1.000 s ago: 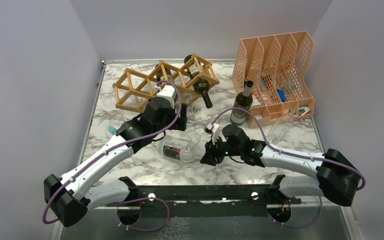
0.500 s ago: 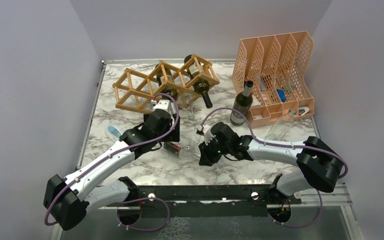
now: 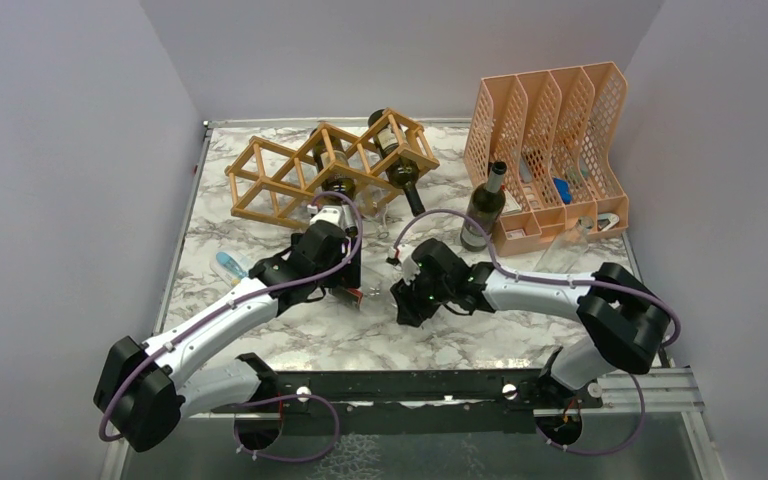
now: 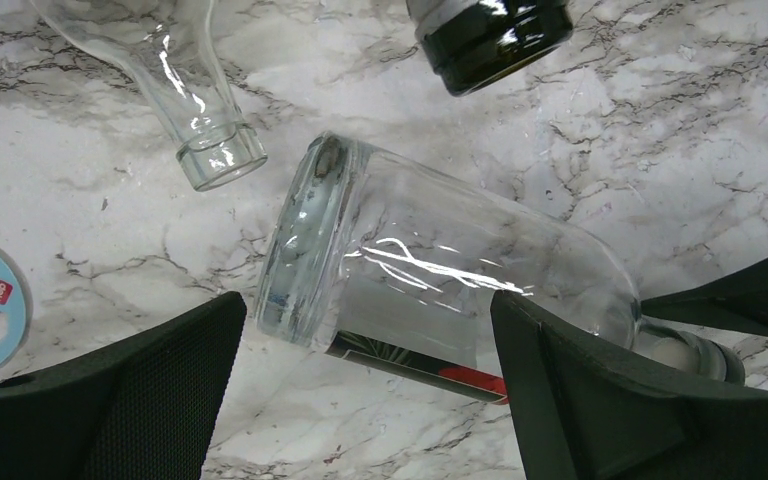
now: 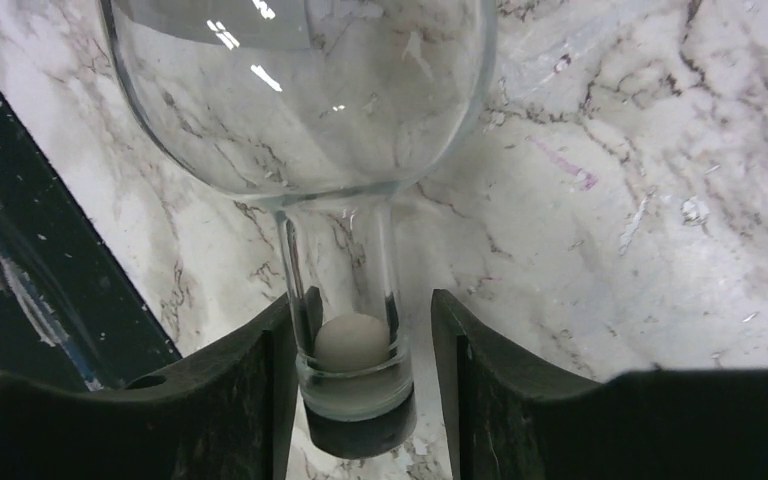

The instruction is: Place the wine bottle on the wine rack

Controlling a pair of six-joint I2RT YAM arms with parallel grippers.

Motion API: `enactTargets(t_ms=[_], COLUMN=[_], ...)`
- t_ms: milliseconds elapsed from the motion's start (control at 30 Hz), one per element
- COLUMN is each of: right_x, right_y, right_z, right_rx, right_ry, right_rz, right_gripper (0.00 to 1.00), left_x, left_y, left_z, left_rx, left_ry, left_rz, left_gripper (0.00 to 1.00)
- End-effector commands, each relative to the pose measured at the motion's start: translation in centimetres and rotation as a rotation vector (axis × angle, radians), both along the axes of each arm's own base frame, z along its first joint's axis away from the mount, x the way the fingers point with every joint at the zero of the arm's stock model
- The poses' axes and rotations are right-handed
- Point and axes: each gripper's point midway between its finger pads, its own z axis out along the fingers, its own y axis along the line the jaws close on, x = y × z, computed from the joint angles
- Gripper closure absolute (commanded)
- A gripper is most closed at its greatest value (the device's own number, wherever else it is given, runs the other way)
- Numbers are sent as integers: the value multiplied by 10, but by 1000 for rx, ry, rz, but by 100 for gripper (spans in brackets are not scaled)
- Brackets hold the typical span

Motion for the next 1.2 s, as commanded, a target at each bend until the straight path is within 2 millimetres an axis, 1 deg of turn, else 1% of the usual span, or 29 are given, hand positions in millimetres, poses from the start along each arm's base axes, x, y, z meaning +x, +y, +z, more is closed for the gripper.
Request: enactTargets(t_ms=[0,133,300,433,567,667,700,767,800,833,867,967,1167], right_x=[15,20,24,24,22,23,23,24,24,25,26,27,26], right_y=[7,17,29,31,28,23,22,20,20,20,21,23,27], right_z=[6,6,2,-7,-20,-30,-32,-33,-32,-30,-27,-14,34], right_rx=[-17,-14,-13,-29,-62,-97,-104,-111,-109,-107,-101,-80,21], right_ry=[-69,-87,-93,-99,-114,-115,-117,-119,-122,-126,-132,-150,-204], right_rz=[7,43,67,74,80,64,61,54,54,52,48,44,43], right_gripper=[47,47,48,51,54,60,65,81,90,96,98,99,99], left_x=[1,0,1,0,-1,-1,-1,0,1,1,2,4,7], left_y=[-11,-8,-8,-6,-4,-2,-2,-1,-1,-1,0,3,15], left_z=[-4,-9,-9,-8,-2,5,9,17,21,25,29,42,71], left_rx=[-51,-43,-44,-51,-74,-88,-94,-107,-114,-118,-120,-133,-143], left_ry=[16,26,23,20,-5,-31,-41,-65,-78,-91,-102,-145,-252], left_rz=[-17,-3,0,11,28,30,30,30,30,30,32,37,62], left_gripper=[1,1,2,3,3,3,3,3,3,3,3,3,3])
